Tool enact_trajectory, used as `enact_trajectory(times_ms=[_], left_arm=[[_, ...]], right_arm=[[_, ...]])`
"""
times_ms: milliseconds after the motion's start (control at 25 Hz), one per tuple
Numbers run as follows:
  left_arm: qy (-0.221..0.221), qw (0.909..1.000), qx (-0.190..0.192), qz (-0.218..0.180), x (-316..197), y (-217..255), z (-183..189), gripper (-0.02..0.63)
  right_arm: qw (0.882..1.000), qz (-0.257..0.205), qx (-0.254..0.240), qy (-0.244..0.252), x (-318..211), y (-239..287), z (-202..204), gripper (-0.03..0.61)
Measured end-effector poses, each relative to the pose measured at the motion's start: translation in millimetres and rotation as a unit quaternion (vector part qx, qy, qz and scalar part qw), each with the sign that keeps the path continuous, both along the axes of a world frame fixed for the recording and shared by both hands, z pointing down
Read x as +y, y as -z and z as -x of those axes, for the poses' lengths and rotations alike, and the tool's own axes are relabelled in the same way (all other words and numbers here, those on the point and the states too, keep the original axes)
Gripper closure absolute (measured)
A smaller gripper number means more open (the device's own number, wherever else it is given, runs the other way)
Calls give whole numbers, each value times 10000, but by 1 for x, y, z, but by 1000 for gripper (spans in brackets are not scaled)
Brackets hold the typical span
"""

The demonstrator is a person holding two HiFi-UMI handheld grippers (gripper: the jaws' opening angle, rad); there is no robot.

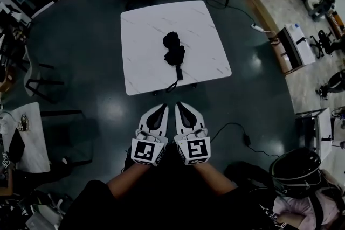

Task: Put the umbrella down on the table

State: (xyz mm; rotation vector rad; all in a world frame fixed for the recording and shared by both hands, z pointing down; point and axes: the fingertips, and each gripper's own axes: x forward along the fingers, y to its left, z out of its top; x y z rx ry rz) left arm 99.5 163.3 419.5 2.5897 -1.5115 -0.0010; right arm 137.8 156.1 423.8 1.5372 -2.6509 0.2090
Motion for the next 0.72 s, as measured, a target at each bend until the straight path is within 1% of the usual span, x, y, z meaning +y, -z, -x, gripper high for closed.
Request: enact_trajectory(times_ms=[120,280,440,600,720], left_arm=[[-11,9999,-78,-87,6,12,7,606],[-16,9998,-79,-193,15,18,19,606],[71,9999,-50,-62,19,23,23,606],[-118,9999,-86,-69,29,10,19,606],[-161,9998,-128,-62,35,-1,17,606]], right_arm=[[10000,-66,60,-15,7,8,7,561],[9998,-119,77,-102,14,15,14,561],[9998,-155,101,-112,22,18,19,561],[9995,-125,219,-203,27,12,15,561],[9993,-152,299,-183,30,7,13,561]])
